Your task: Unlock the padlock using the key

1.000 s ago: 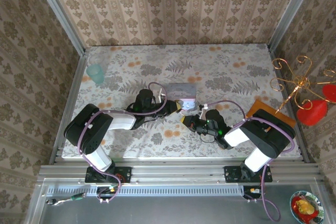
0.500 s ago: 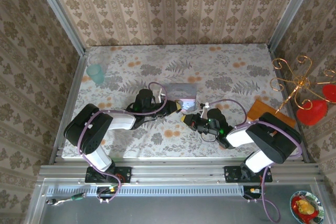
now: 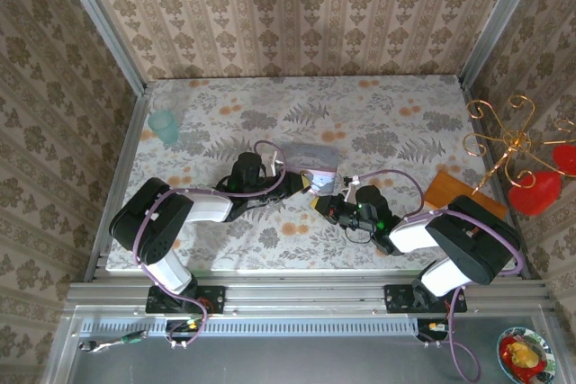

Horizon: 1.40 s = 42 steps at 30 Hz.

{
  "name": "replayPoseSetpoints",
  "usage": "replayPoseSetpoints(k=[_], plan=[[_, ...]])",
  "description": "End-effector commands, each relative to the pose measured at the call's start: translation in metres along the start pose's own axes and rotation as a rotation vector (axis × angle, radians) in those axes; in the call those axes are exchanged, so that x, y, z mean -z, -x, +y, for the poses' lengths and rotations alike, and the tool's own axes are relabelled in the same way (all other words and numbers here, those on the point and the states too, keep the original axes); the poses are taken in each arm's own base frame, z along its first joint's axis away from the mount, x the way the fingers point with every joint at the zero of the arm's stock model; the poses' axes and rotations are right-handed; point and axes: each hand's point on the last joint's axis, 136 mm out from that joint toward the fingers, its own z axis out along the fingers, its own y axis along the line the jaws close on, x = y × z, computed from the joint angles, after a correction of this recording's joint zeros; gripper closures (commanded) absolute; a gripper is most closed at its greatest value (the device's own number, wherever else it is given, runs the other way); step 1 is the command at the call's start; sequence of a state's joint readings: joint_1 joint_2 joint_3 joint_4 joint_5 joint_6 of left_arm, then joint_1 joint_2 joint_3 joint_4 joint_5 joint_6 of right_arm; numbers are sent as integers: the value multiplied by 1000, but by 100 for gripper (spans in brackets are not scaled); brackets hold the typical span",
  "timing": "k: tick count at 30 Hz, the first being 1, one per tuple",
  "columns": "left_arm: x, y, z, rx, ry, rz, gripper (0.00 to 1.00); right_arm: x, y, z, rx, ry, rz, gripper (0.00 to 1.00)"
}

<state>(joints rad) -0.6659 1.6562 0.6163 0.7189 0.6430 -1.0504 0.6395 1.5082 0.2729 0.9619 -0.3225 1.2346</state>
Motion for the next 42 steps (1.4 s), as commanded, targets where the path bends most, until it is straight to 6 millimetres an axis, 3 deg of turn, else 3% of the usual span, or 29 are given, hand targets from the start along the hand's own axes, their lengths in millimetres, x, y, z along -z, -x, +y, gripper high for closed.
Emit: replayPoseSetpoints(k=[1,10,18,42], plan=[[5,12,-23,-79,-68,-35,100,0,1,13,22,37,-5,100],[7,14,-24,-60,-84,-57,100,-3,-2,6,10,20,0,100],[6,13,-24,-59,-90,-57,100,-5,-2,17,18,52,5,100],[6,11,-31,-58,-118,-51,100,-10,-3,17,7,49,8,100]])
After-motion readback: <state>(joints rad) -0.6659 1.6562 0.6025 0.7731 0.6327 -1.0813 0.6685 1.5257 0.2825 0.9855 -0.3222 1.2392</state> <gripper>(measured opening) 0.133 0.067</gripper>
